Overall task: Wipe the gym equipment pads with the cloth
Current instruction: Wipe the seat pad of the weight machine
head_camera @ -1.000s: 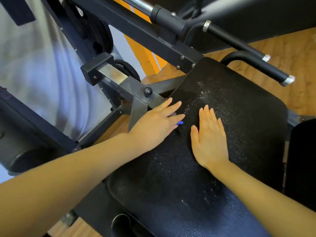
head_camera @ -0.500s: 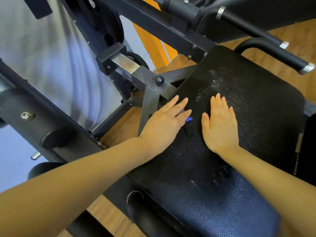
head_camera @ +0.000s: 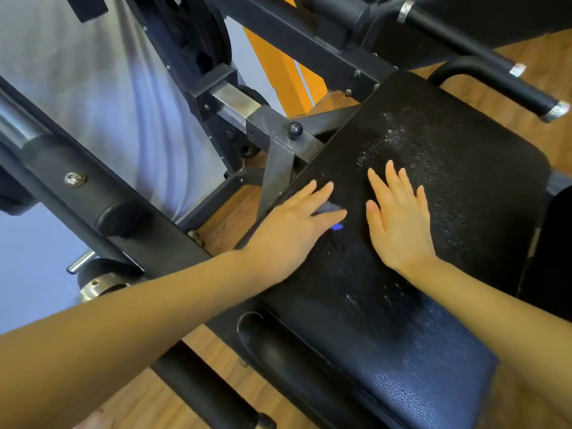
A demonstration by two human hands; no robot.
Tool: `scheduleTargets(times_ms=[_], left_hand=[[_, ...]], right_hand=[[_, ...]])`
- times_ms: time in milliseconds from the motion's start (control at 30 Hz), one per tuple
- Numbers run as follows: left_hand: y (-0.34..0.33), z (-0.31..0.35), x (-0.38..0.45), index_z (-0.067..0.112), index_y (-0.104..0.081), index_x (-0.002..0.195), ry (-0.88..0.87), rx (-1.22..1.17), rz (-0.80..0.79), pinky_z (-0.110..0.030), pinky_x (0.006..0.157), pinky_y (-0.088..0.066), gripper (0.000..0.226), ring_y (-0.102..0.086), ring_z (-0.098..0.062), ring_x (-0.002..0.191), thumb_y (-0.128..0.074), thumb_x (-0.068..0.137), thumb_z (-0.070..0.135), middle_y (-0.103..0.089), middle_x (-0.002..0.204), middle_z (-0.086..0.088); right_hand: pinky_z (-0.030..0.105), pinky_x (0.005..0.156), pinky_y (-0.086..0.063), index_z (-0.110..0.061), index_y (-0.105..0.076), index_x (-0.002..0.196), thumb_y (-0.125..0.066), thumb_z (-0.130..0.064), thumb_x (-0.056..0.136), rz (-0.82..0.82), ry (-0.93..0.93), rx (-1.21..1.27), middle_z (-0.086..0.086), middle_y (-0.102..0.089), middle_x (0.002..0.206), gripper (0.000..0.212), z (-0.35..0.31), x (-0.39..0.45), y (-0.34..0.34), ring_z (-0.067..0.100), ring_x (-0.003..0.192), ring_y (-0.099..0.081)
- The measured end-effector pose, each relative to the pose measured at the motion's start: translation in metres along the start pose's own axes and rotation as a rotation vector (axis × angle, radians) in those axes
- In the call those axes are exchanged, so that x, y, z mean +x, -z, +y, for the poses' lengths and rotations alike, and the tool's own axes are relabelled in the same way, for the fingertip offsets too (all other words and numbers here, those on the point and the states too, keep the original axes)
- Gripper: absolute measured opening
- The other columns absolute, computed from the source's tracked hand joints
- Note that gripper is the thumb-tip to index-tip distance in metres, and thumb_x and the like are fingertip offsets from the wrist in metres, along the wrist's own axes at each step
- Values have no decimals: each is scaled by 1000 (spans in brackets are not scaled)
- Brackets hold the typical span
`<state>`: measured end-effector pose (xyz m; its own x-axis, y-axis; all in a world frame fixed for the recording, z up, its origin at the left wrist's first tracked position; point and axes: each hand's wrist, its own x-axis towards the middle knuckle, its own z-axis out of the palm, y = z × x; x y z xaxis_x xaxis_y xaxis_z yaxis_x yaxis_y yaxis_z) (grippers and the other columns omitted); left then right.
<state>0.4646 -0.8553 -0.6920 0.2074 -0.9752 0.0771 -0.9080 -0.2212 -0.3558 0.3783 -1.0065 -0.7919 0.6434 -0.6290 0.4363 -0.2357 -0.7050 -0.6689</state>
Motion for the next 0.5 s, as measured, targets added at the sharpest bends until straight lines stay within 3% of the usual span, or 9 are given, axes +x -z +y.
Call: scheduleTargets(times_ms=[100,167,333,500], left_hand=[[1,10,-53,24,-53,138,-233,-52,30,-45,108,-36,57,-27,-35,143,-68,87,3,-34,154,-11],[-2,1,-49,21,-64,127,-297,-10,67,-50,102,-43,54,-41,-41,134,-79,78,4,-49,143,-15],[-1,5,8,16,-64,126,-313,-11,70,-56,106,-40,49,-33,-43,138,-76,80,4,-45,146,-19],[24,-35,-41,17,-62,128,-514,-49,-58,-50,100,-48,50,-33,-33,140,-73,82,2,-47,146,-8]], right_hand=[[45,117,1,-27,-20,152,-28,-30,102,-40,50,-40,3,-6,161,51,-1,-15,-1,23,148,-1],[46,118,-1,-26,-21,152,-27,-30,102,-43,68,-41,3,-10,161,50,-2,-19,-2,23,148,-3],[43,118,-3,-26,-24,151,-20,-31,101,-12,84,-9,3,-14,160,50,2,-19,-6,21,148,-4],[45,119,-3,-26,-23,152,-23,-29,103,-19,82,-2,2,-13,160,49,3,-18,-5,21,148,-4]])
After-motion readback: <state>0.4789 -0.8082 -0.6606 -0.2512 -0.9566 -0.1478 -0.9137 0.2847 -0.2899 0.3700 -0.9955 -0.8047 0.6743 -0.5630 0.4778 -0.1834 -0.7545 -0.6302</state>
